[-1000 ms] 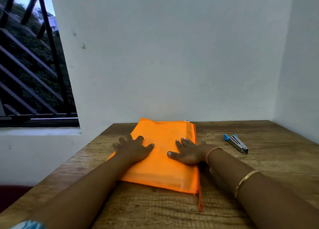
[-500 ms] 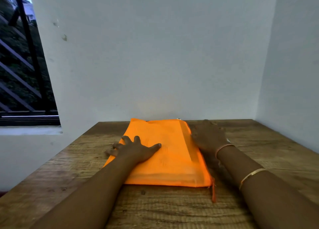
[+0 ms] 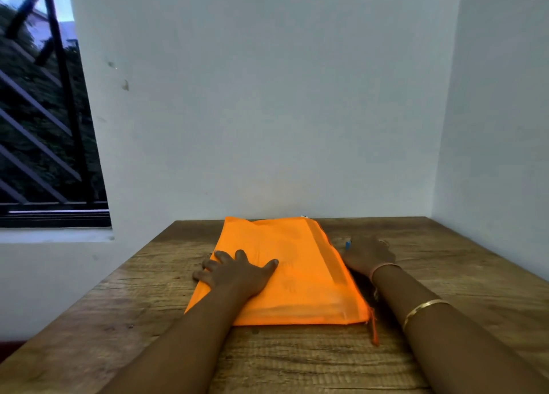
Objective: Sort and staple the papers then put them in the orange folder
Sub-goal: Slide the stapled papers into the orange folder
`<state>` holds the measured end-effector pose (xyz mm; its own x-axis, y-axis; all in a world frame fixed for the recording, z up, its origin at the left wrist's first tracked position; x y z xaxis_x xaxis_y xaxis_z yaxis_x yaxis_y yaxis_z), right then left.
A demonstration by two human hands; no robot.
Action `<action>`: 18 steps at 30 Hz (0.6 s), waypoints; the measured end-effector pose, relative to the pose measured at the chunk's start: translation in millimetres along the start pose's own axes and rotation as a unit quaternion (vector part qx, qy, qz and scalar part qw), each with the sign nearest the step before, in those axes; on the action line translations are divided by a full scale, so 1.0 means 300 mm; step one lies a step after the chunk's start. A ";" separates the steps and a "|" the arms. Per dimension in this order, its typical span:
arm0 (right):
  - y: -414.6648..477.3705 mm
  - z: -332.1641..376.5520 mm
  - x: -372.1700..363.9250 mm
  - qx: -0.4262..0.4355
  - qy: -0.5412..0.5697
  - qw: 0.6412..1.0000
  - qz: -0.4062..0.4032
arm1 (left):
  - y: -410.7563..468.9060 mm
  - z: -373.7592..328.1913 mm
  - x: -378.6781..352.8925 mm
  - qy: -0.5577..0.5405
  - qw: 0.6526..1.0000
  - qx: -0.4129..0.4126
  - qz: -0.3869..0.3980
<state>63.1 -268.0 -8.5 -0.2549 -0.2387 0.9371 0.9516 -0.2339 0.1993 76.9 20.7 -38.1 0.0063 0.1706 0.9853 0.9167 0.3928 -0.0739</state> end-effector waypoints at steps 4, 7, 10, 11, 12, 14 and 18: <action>-0.042 0.079 0.090 0.058 0.004 0.990 -0.131 | -0.025 0.017 0.003 -0.006 1.000 -0.007 -0.013; -0.079 0.193 0.109 0.173 0.011 0.972 -0.159 | -0.035 0.024 0.005 -0.012 0.999 -0.020 -0.025; -0.103 0.276 0.027 0.247 0.063 0.965 -0.063 | -0.033 0.027 0.005 -0.013 0.999 -0.028 -0.031; -0.112 0.296 -0.018 0.261 0.055 0.964 -0.009 | -0.032 0.027 0.004 -0.015 0.999 -0.028 -0.032; -0.122 0.310 -0.062 0.267 0.034 0.962 0.048 | -0.030 0.025 0.006 -0.015 0.999 -0.029 -0.035; -0.138 0.315 -0.131 0.269 -0.012 0.954 0.132 | -0.027 0.022 0.007 -0.006 0.999 -0.029 -0.040; -0.149 0.321 -0.156 0.270 -0.031 0.947 0.170 | -0.012 0.010 0.002 0.039 0.998 -0.036 -0.046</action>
<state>48.9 -155.7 -33.6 0.0762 -0.1533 0.9852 0.9300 0.3672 -0.0147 72.5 22.1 -37.7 -0.0509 0.0651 0.9966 0.9411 0.3371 0.0261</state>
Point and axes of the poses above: each hand's wrist, its own y-axis towards the middle knuckle, its own x-axis out of the back of the hand, z = x × y, the point moved 10 cm from there along y, towards the middle knuckle, and after that the axes turned 12 degrees about x, right-handed, at the moved point
